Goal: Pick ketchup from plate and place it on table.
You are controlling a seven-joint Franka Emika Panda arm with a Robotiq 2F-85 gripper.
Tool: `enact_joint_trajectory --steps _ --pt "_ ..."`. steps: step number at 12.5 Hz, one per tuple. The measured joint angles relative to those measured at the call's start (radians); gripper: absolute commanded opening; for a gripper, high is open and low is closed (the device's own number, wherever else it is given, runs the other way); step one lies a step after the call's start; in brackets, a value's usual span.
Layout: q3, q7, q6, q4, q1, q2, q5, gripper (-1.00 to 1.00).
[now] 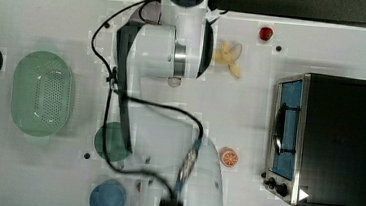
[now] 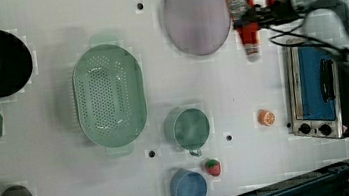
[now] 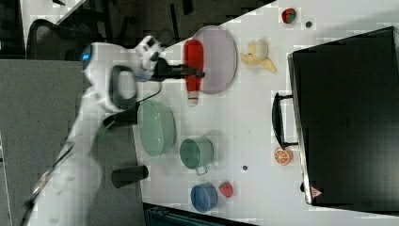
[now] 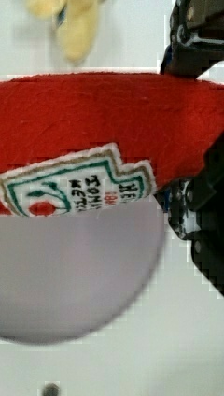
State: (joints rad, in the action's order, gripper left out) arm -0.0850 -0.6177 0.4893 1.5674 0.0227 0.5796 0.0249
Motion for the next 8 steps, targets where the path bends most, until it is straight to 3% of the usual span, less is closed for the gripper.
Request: enact_joint_trajectory --steps 4,8 --pt "0.004 0.0 -0.133 0.117 0.027 -0.301 0.016 0.25" --pt "0.036 0.0 -0.083 0.333 0.049 -0.529 0.016 0.25"
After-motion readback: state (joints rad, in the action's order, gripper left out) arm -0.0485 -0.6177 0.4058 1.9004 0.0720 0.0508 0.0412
